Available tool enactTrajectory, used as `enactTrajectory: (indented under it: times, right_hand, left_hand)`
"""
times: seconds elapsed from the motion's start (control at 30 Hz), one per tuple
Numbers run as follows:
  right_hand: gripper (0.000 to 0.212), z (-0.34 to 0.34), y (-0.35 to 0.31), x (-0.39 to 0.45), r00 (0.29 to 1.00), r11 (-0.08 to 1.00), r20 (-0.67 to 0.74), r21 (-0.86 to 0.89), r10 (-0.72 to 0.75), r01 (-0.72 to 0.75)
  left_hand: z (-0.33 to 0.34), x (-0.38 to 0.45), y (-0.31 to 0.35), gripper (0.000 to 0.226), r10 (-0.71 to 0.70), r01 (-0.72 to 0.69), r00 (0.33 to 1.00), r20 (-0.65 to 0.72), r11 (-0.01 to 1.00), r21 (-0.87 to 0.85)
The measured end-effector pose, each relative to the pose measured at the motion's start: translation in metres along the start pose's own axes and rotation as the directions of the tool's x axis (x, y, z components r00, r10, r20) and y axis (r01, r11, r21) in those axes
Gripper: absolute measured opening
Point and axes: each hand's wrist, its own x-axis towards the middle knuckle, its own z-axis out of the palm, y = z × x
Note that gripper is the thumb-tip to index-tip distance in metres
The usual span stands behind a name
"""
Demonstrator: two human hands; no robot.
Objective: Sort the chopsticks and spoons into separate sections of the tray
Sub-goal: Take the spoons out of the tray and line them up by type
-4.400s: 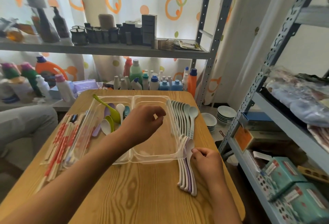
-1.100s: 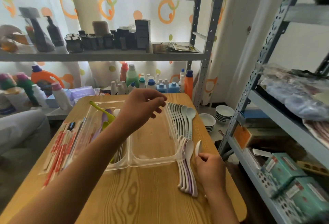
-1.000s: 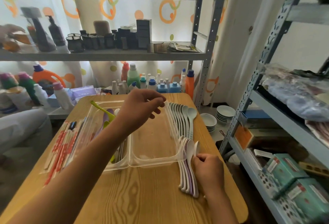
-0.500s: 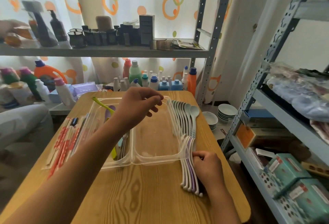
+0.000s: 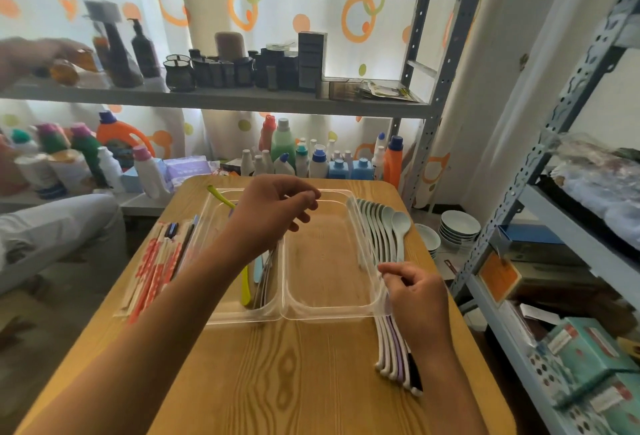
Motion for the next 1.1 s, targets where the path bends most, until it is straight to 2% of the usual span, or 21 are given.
enactTrajectory:
  times: [0.2, 0.37, 0.5, 0.63, 0.9, 1.1]
  right_hand:
    - [0.024, 0.059, -0.045, -0.002, 0.978, 0.984, 0.122, 0.065, -0.171, 0.165]
    - [0.023, 0.102, -0.068, 0.001, 0.942, 0.966, 0.219, 0.087, -0.256, 0.242]
    - [0.028, 0.123, -0.07, 0.006, 0.921, 0.951, 0.245, 0.012, -0.301, 0.308]
    - [0.028, 0.129, -0.062, 0.012, 0.922, 0.949, 0.241, -0.019, -0.302, 0.316]
    - [0.019, 0.124, -0.048, 0.019, 0.934, 0.958, 0.232, -0.021, -0.273, 0.285]
    - [0.019, 0.125, -0.044, 0.015, 0.935, 0.963, 0.243, -0.021, -0.257, 0.27]
  left_hand:
    - [-0.04, -0.004, -0.023, 0.013, -0.033, 0.039, 0.994, -0.103, 0.998, 0.055]
    - [-0.069, 0.004, -0.063, 0.016, -0.137, 0.158, 0.978, -0.157, 0.978, 0.134]
    - [-0.069, 0.016, -0.102, 0.022, -0.201, 0.234, 0.971, -0.132, 0.915, 0.329]
    - [-0.059, 0.032, -0.135, 0.023, -0.319, 0.321, 0.943, -0.092, 0.806, 0.497]
    - [-0.044, 0.045, -0.15, 0.032, -0.343, 0.246, 0.939, -0.002, 0.668, 0.702]
    - [-0.038, 0.044, -0.146, 0.036, -0.32, 0.195, 0.947, 0.008, 0.599, 0.777]
